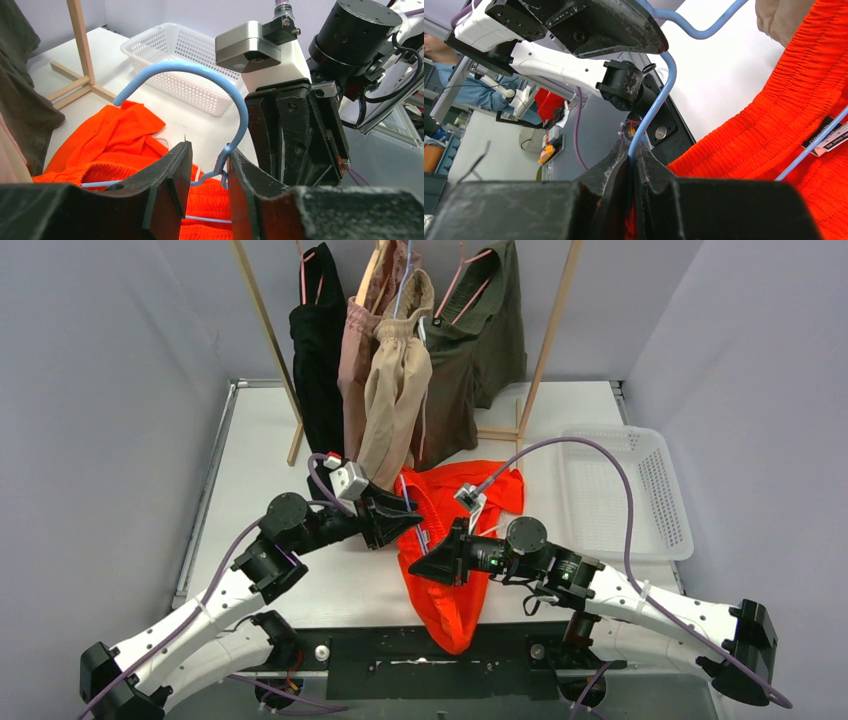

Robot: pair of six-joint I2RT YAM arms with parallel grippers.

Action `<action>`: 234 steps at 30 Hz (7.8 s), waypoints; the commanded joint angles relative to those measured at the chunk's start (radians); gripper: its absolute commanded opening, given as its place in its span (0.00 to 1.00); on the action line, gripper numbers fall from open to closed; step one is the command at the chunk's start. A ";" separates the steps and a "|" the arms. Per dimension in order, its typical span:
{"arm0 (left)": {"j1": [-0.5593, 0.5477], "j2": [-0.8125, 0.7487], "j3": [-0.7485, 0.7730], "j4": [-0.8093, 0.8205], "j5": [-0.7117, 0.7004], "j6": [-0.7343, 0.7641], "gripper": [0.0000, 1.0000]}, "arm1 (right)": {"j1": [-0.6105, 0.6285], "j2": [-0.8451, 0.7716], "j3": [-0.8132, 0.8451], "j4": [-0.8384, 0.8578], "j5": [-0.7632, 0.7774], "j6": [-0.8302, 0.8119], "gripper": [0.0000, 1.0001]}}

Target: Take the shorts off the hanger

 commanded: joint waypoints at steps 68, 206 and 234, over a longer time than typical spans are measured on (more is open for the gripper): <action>0.038 0.185 0.372 -0.551 -0.817 -0.057 0.00 | 0.035 0.344 0.584 -0.647 0.609 -0.258 0.13; 0.270 0.074 0.272 -0.568 -0.174 0.021 0.17 | 0.041 0.205 0.276 -0.527 0.411 -0.195 0.00; 0.272 -0.119 0.158 -0.631 -0.355 0.139 0.72 | 0.046 -0.301 0.210 -0.895 0.818 0.134 0.00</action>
